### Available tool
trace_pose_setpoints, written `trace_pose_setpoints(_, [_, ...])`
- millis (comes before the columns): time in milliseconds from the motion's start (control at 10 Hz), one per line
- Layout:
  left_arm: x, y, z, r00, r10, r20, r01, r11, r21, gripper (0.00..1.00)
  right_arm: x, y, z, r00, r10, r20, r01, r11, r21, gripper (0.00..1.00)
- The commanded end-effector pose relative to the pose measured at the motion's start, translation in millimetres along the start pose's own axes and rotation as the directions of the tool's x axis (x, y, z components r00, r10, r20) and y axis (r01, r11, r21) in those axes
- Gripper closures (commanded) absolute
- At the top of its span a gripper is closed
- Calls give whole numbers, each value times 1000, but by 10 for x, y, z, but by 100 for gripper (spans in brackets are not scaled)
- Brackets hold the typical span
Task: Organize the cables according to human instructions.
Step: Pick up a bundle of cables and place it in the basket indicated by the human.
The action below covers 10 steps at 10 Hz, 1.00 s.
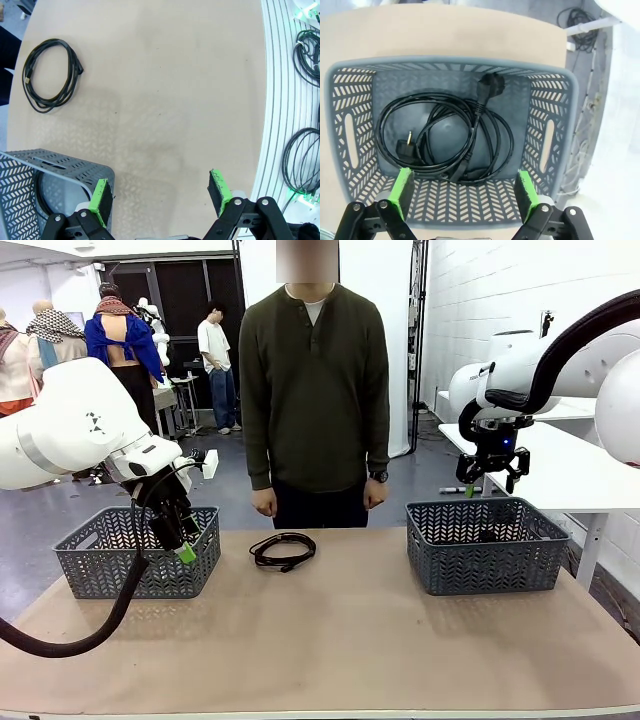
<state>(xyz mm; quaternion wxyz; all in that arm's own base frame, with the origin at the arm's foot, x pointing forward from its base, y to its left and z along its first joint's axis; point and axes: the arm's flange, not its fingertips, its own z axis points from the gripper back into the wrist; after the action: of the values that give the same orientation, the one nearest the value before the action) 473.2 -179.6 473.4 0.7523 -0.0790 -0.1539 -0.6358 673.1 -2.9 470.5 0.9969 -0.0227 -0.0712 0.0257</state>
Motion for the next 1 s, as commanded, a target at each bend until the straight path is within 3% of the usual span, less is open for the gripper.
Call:
trace_pose_setpoints(0, [-4, -8, 6, 1000, 1, -1, -1, 1000, 2, 0, 0, -1, 1, 1000, 6, 0, -6, 1000, 9, 0])
trace_pose_setpoints(300, [-4, -8, 6, 1000, 1, -1, -1, 1000, 2, 0, -39, 96, 130, 1000, -1, -2, 1, 1000, 19, 0])
trace_pose_setpoints(700, [-4, -8, 6, 1000, 1, -1, -1, 1000, 2, 0, -535, 578, 611, 995, 100, 9, -100, 989, 104, 0])
trace_pose_setpoints(800, [-4, -8, 6, 1000, 1, -1, -1, 1000, 2, 0, -661, 685, 674, 989, 144, 24, -146, 978, 148, 0])
trace_pose_setpoints(900, [-4, -8, 6, 1000, 1, -1, -1, 1000, 2, 0, -805, 785, 706, 972, 213, 102, -230, 953, 199, 0])
